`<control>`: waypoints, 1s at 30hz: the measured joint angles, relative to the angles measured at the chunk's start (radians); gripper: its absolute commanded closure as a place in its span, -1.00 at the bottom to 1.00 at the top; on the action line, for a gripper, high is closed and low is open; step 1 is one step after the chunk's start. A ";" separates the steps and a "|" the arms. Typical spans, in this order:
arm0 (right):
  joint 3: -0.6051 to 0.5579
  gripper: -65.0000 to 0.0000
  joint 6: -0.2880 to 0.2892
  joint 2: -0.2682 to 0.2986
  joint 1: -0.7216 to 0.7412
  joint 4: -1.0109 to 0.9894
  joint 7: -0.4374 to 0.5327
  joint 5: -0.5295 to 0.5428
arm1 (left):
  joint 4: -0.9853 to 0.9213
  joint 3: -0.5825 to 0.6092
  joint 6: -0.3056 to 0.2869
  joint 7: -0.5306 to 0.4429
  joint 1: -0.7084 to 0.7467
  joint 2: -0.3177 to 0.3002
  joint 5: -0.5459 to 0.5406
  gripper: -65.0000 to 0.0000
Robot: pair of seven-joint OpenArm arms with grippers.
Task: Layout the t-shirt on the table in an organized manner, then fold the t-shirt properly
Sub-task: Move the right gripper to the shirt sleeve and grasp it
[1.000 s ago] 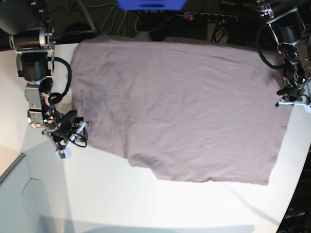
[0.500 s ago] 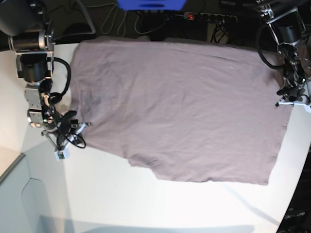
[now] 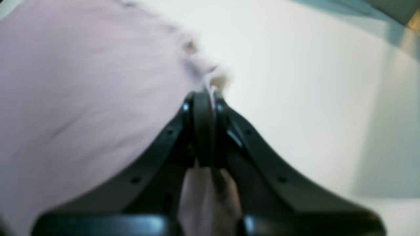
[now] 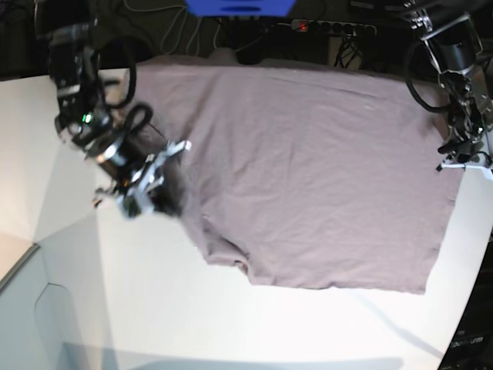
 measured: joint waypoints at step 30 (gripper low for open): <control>-0.188 -0.24 0.005 -0.079 0.014 -0.029 -0.048 -0.188 | 0.000 0.000 0.001 -0.003 -0.002 0.002 0.003 1.00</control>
